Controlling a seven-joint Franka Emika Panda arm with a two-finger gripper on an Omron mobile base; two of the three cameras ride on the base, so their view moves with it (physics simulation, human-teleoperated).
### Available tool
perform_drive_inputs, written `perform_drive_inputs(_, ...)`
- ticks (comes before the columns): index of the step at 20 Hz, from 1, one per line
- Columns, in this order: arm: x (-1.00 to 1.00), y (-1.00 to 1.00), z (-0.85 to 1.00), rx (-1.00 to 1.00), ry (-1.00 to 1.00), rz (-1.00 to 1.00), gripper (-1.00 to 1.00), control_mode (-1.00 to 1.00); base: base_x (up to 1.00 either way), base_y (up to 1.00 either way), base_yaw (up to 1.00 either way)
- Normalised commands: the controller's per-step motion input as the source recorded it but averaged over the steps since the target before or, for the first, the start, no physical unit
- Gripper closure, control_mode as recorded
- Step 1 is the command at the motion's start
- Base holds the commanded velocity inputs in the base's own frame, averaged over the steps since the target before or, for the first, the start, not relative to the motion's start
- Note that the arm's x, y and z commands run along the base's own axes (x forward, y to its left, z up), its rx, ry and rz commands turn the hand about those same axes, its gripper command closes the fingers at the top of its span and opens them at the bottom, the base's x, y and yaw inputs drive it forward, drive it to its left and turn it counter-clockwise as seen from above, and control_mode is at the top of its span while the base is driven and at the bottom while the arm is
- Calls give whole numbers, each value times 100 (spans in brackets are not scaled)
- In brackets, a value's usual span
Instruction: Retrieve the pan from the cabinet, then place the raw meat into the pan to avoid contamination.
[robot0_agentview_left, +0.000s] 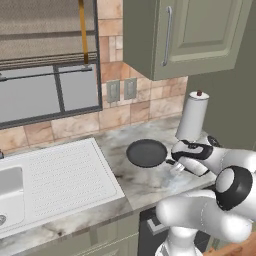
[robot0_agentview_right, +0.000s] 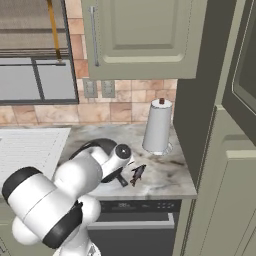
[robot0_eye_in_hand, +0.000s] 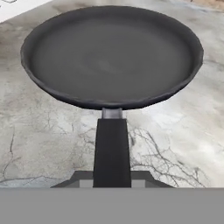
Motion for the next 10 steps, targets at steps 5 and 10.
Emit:
perform_drive_inputs(5,12,13,-26,0,0,0,-100,-100,0,0,0)
perform_drive_inputs(10,4,4,-21,0,0,0,-100,-100,0,0,0)
